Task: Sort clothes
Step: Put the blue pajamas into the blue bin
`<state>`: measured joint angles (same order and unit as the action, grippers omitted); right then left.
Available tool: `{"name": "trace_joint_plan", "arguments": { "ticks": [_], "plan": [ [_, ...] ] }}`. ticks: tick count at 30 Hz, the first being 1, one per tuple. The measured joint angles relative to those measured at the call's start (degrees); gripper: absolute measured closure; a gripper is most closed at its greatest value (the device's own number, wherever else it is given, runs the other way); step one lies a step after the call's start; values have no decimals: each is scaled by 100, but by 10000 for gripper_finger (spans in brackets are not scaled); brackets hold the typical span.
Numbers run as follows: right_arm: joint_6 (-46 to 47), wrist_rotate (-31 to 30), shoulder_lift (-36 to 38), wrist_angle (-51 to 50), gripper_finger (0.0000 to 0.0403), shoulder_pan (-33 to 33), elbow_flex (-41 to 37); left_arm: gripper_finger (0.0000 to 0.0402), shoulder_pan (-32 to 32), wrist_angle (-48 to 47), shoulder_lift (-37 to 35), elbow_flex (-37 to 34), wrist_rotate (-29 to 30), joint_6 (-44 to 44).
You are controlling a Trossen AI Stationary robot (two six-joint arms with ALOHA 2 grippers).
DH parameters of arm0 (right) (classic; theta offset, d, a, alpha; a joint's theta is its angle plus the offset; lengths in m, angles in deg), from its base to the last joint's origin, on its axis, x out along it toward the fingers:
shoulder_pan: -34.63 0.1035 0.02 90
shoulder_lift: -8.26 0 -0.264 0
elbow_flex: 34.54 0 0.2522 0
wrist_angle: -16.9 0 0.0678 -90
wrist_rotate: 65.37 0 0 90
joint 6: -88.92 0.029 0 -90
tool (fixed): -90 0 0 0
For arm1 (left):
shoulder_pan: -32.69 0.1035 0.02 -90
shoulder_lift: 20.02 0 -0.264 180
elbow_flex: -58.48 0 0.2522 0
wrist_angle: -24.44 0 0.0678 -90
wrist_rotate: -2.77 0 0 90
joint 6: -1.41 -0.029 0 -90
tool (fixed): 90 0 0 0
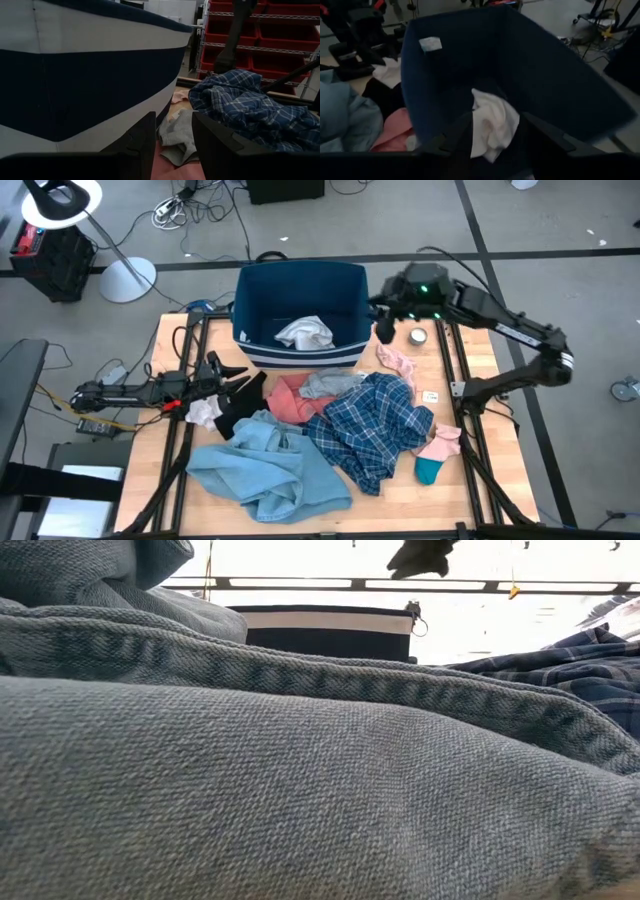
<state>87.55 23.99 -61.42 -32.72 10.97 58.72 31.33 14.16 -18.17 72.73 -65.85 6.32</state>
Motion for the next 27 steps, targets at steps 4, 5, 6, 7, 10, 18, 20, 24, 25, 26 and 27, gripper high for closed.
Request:
{"name": "trace_joint_plan", "arguments": {
  "ticks": [4, 5, 6, 7, 10, 18, 20, 24, 25, 26, 27],
  "plan": [
    [278, 0, 843, 225, 243, 0, -974, 269, 0, 2, 2, -2, -1, 0],
    [379, -1, 1053, 236, 243, 0, -1179, 269, -1, 2, 2, -2, 0, 0],
    [481, -6, 1262, 237, 243, 0, -1387, 269, 0, 2, 2, 0, -1, 1],
    [574, -12, 1469, 220, 243, 4, -1566, 269, 0, 2, 0, -1, -2, 2],
    [839, -20, 2031, 82, 243, 46, -2051, 269, -1, 2, 2, -1, -1, 0],
    [1580, -28, 3080, -951, 243, 205, -2871, 269, 0, 2, 0, 0, 0, 2],
    [1721, 58, 3209, -1238, 243, 286, -2956, 269, -2, 2, 2, 0, -2, 2],
    [1988, 364, 3432, -1407, 243, 537, -3083, 269, 0, 2, 1, -1, -1, 1],
    [2062, 404, 3475, -1446, 243, 608, -3117, 269, -1, 2, 1, -1, -1, 1],
    [2132, 435, 3508, -1509, 244, 676, -3152, 269, -1, 2, 2, -1, -1, 1],
    [2197, 463, 3533, -1587, 244, 742, -3192, 269, -2, 2, 2, -2, 0, 0]
  ]
}}
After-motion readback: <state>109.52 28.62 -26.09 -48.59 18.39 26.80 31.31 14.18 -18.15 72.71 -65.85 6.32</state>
